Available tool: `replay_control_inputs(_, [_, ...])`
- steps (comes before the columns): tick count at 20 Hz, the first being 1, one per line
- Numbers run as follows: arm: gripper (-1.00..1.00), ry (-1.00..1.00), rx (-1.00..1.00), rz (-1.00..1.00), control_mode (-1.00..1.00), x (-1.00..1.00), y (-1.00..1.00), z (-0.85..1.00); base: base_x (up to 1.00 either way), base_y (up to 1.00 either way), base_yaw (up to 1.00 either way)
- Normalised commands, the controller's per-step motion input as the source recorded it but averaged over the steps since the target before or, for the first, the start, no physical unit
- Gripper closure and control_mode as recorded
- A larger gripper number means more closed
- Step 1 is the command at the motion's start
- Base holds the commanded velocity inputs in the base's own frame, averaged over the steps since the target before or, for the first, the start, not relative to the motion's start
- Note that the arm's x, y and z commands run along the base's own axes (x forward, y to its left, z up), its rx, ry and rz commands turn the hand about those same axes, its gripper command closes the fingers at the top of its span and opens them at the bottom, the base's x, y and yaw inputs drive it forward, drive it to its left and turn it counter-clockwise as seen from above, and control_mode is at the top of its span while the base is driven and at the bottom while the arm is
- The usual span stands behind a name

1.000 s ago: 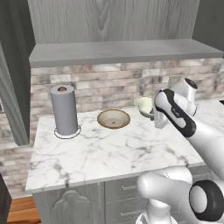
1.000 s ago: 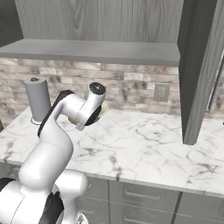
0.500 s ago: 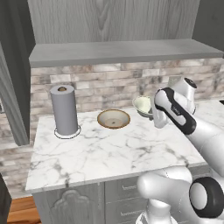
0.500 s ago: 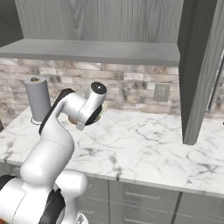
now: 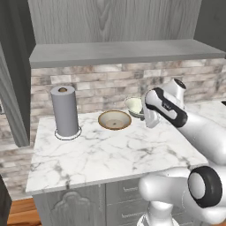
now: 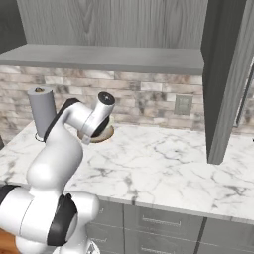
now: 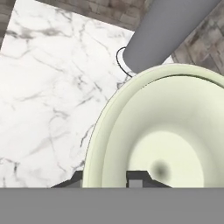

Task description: Pick up the bowls on the counter and stack them on top of one another in the open cabinet. Place the smaller bowl on top of the larger bowl.

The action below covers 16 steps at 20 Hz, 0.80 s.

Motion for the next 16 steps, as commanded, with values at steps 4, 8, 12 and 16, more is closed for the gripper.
replay_control_inputs(4, [1.0,0.0,0.0,0.09,-1.0,0.33,0.18,-0.13,0.0,0.0,0.0])
replay_control_inputs(8, [1.0,0.0,0.0,0.09,-1.0,0.41,0.19,-0.15,0.0,0.0,0.0])
replay_control_inputs(12, [1.0,0.0,0.0,0.08,-1.0,0.43,0.15,-0.19,0.0,0.0,0.0])
replay_control_inputs(16, [1.0,-0.01,-0.01,0.05,-1.0,0.22,0.04,-0.18,0.0,0.0,0.0])
